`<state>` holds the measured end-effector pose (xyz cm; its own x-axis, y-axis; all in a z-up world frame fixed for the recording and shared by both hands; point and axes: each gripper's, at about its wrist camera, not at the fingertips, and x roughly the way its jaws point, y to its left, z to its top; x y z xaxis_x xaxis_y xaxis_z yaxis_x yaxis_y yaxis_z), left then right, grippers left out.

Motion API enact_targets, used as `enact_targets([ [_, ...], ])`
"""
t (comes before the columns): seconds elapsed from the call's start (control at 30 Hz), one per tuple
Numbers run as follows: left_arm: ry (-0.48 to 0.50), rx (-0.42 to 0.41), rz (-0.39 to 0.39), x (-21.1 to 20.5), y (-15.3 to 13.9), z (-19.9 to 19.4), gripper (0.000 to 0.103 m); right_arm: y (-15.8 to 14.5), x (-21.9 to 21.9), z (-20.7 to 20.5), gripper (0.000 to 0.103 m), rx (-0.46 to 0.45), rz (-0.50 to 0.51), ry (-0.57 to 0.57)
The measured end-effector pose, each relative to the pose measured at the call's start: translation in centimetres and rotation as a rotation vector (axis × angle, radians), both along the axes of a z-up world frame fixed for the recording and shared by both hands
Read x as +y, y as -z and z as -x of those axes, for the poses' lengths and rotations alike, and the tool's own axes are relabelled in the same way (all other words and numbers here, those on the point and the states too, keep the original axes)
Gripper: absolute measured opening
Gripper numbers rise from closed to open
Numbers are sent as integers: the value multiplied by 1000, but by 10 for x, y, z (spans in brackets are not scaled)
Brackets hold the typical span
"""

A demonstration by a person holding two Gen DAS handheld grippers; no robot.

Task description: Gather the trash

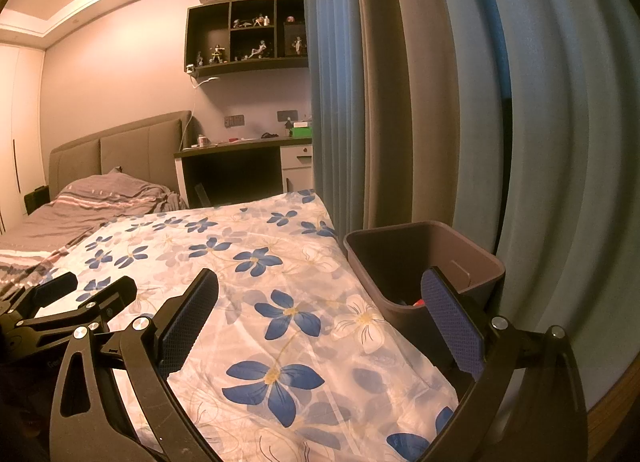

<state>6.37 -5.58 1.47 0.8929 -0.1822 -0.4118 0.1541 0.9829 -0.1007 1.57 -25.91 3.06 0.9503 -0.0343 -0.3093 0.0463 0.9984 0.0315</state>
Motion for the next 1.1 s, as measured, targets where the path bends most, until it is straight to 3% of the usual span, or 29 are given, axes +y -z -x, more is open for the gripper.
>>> enact_targets([
  [1.1, 2, 2, 0, -1, 0, 0, 97, -1, -2, -1, 98, 2, -2, -1],
])
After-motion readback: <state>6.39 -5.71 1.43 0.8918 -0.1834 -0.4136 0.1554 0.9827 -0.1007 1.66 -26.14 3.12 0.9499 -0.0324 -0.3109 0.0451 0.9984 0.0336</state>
